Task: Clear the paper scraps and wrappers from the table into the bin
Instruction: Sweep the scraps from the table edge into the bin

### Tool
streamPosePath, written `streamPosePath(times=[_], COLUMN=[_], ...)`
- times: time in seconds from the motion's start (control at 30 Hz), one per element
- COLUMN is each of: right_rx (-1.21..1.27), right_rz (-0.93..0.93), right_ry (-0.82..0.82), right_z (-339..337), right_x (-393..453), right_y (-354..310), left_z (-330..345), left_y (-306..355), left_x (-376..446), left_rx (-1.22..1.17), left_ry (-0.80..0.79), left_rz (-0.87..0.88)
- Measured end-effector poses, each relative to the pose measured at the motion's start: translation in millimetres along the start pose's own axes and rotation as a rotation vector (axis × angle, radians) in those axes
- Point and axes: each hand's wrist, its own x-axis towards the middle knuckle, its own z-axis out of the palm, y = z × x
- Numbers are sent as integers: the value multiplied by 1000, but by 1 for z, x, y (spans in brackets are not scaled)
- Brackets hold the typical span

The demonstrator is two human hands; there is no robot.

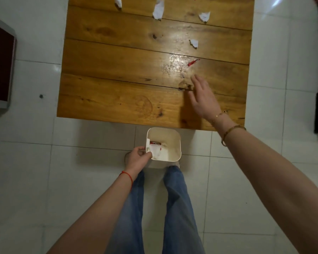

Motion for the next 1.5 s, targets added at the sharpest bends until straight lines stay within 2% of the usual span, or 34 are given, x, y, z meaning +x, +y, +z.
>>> streamPosePath(times=[0.23,0.47,0.77,0.93,1.1,1.27,1.5], right_rx=[-82,-135,-166,-156,-32,95,275], right_rz=[-75,-173,-494,-578,-436,-223,32], right_ry=[-82,-155,-326,-384,-316,-135,149], right_z=[-14,-6,25,42,38,16,-42], right_x=[57,80,-34,-103,-146,-183,-275], right_y=[35,42,48,57,54,40,22], left_z=[48,80,96,100,100,92,72], left_y=[4,13,27,23,10,2,10], left_x=[6,6,-7,-12,-29,-66,-157], left_rx=[-122,-204,-170,-171,-155,-109,-18], left_ry=[32,63,89,79,74,22,-37], left_rz=[-64,-81,-76,-65,-57,14,205])
